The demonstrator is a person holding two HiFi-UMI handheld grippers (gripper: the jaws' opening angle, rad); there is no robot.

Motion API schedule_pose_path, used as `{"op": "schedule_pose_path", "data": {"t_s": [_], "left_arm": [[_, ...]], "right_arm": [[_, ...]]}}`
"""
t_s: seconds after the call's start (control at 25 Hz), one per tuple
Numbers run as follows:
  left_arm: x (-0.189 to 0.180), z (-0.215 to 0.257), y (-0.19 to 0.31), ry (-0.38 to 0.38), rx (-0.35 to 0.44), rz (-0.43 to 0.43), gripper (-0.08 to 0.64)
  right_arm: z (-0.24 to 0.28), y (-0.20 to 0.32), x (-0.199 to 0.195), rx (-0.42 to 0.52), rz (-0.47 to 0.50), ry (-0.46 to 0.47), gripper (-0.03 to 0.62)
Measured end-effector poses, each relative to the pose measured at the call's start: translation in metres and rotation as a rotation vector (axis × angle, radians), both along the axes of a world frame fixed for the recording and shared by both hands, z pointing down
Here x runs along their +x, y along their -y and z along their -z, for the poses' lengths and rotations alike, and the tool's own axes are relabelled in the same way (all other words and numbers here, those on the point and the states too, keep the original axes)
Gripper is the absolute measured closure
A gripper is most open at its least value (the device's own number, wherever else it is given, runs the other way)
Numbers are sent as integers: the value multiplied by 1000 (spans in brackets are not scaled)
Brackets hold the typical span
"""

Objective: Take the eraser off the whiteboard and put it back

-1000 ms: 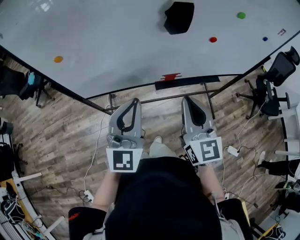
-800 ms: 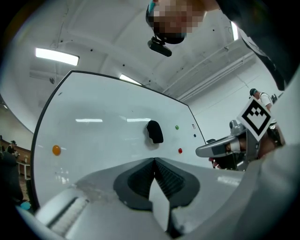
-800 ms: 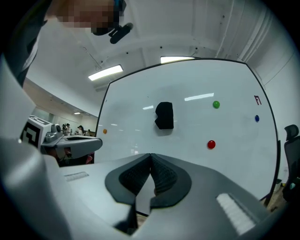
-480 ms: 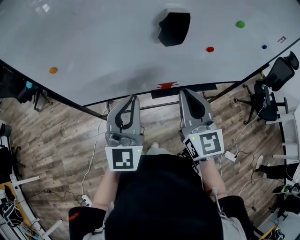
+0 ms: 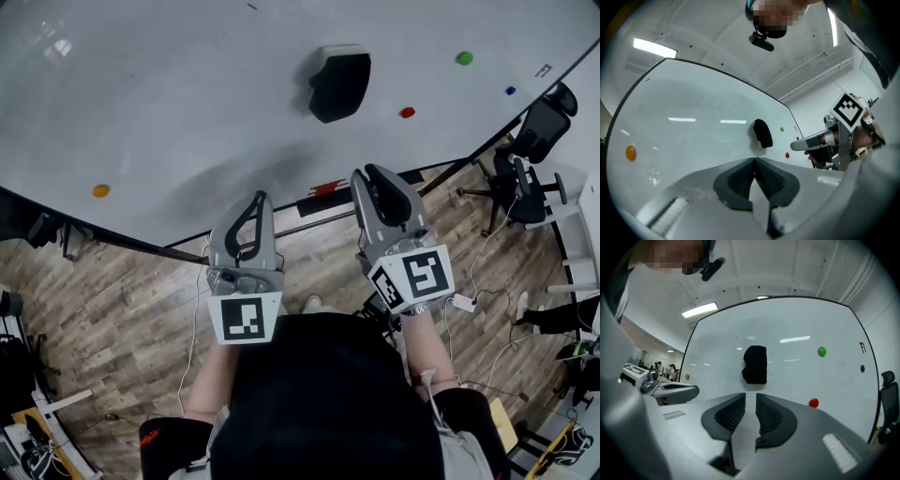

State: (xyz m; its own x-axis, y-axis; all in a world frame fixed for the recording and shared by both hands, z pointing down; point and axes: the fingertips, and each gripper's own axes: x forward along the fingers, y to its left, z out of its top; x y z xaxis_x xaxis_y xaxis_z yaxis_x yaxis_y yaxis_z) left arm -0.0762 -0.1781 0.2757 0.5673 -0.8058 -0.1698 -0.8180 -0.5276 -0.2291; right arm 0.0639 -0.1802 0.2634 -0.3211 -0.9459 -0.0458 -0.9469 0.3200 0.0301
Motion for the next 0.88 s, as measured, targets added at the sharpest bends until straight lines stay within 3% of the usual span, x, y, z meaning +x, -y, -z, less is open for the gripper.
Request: {"op": "schedule_pose_path", "data": {"t_s": [0.2,0.48,0.88], "left_arm": [[-1,8,13,-4,10,-41,558],[-3,16,24,-13,24,-85,557],[-5,16,33,4,34,-131,558]], "right_arm": [[19,18,-7,-2,16,53,460],[51,39,-14,36,10,52,369],[76,63,-18,51,-22,18,354]]}}
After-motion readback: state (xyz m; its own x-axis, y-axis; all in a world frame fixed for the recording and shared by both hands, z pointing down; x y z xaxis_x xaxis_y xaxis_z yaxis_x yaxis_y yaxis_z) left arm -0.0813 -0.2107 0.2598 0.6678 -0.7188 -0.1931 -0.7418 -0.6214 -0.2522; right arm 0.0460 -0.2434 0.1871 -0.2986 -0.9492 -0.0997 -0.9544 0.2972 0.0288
